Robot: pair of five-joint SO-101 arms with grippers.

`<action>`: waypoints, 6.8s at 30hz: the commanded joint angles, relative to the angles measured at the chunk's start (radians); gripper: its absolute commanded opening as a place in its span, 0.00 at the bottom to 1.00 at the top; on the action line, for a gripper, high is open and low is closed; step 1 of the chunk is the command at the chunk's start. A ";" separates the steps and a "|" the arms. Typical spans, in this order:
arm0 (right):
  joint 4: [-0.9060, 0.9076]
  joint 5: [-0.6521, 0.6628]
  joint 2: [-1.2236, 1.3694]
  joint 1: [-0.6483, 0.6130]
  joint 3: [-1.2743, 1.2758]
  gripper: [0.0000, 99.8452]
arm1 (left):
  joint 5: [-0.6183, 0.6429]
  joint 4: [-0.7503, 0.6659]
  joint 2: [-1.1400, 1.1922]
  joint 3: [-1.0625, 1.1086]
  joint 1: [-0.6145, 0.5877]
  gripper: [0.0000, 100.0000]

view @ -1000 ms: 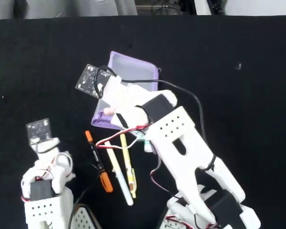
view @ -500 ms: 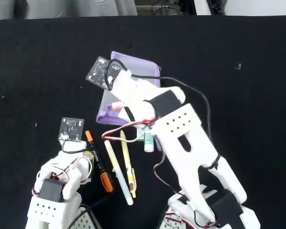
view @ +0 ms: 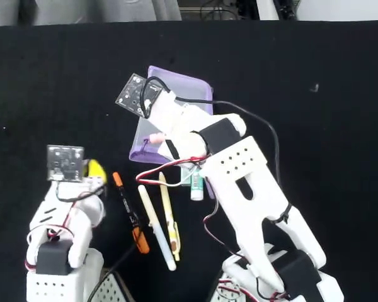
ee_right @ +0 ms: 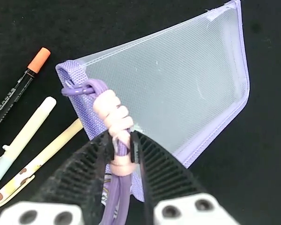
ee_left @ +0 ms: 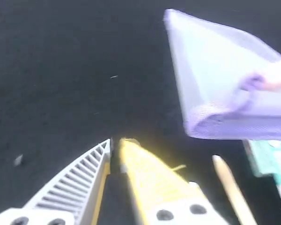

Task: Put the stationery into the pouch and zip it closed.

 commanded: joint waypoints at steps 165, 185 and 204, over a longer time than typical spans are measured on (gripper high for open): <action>0.180 0.273 -0.341 0.118 0.147 0.01 | -0.284 -0.612 0.006 0.269 0.234 0.25; 0.180 0.273 -0.338 0.118 0.147 0.01 | -0.273 -0.669 0.157 0.165 0.232 0.25; 0.180 0.273 -0.343 0.118 0.148 0.01 | -0.279 -1.198 0.810 0.030 0.265 0.07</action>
